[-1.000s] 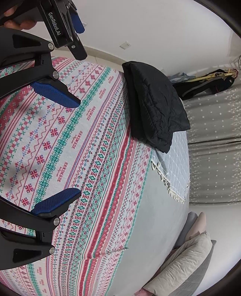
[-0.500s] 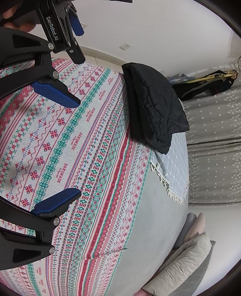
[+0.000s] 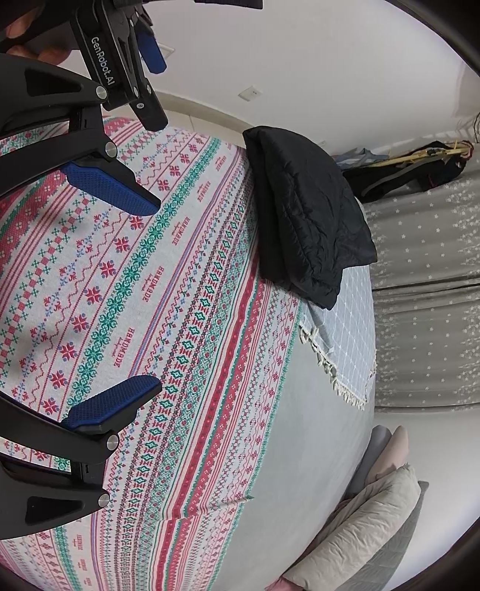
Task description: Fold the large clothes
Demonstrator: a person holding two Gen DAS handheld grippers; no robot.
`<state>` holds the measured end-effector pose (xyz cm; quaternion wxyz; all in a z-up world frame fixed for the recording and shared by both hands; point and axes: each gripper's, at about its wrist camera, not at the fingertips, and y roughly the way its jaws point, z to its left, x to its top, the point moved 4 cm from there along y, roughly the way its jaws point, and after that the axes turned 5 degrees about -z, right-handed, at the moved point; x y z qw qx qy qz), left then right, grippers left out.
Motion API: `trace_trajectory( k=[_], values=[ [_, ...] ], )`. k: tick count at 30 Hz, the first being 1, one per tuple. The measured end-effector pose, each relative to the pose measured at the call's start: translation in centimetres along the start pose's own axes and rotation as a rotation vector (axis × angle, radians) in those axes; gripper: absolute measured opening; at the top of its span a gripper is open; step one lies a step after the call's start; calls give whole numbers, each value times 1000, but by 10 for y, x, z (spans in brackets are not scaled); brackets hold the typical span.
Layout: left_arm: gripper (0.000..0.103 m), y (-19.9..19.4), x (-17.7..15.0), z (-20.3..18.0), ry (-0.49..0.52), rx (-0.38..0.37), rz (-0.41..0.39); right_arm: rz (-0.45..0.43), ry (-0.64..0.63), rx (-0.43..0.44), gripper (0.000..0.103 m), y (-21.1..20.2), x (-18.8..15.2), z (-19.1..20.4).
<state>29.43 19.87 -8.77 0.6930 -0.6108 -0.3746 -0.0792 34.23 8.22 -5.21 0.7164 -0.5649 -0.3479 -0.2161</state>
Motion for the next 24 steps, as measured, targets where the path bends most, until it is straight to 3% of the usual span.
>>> trace_trajectory(
  k=[24],
  values=[
    [102, 4, -2, 0, 13, 16, 31, -1, 2, -1, 89, 1, 0, 1]
  ],
)
